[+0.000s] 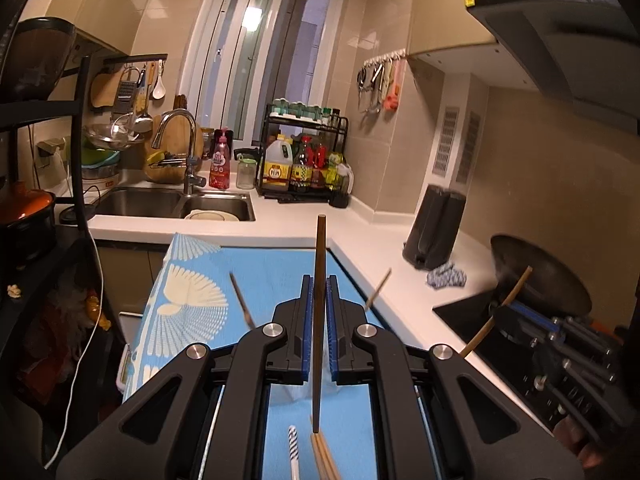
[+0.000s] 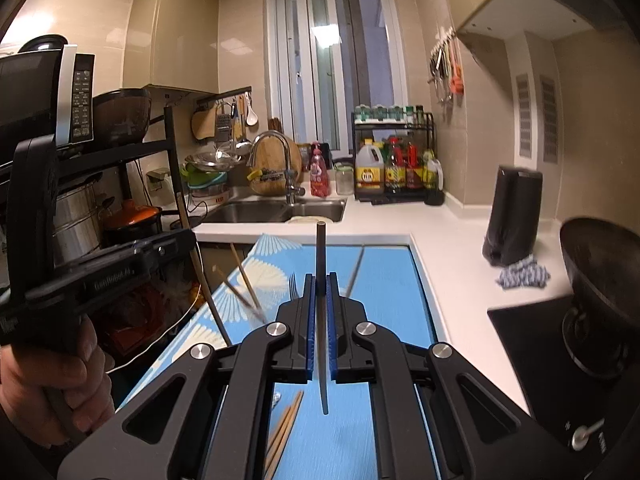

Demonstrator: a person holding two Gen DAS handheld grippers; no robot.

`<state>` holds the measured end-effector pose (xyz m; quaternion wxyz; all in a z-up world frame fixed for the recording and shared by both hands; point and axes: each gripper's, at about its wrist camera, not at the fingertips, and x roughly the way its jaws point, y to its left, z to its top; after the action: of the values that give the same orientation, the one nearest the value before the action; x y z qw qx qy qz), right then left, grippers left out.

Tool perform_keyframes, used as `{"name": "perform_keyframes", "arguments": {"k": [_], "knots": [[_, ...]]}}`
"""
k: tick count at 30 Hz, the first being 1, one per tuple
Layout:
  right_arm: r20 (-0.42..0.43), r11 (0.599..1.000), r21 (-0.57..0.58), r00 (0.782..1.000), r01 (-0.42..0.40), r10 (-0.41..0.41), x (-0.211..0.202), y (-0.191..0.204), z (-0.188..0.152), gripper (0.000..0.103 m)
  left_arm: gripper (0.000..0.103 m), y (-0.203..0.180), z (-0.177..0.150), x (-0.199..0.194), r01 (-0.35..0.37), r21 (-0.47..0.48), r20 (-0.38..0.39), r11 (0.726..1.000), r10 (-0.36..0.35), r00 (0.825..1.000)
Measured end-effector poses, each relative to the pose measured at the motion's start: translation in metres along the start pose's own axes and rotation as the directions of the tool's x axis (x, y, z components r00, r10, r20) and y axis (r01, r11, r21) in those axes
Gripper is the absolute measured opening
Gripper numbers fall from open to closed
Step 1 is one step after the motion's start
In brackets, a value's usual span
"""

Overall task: Organize utensils
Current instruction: 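Lift both held chopsticks and carry them over the clear container, then lower the chopsticks into the container and open both grippers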

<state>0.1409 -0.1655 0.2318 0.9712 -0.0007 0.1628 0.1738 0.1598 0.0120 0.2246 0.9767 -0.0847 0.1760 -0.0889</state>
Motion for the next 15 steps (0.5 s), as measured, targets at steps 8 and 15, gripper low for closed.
{"name": "perform_keyframes", "arguments": {"k": [8,15], "knots": [[0.091,1.0,-0.022,0.996,0.01,-0.008,0.033,0.011,0.062,0.005,0.006,0.012,0.06,0.016,0.058,-0.074,0.071,0.996,-0.052,0.996],[0.078,1.0,-0.014,0.997,0.026,-0.025,0.077,0.009,0.062,0.005,0.006,0.032,0.063,0.042,0.022,-0.098,0.106,0.995,-0.012,0.994]]}}
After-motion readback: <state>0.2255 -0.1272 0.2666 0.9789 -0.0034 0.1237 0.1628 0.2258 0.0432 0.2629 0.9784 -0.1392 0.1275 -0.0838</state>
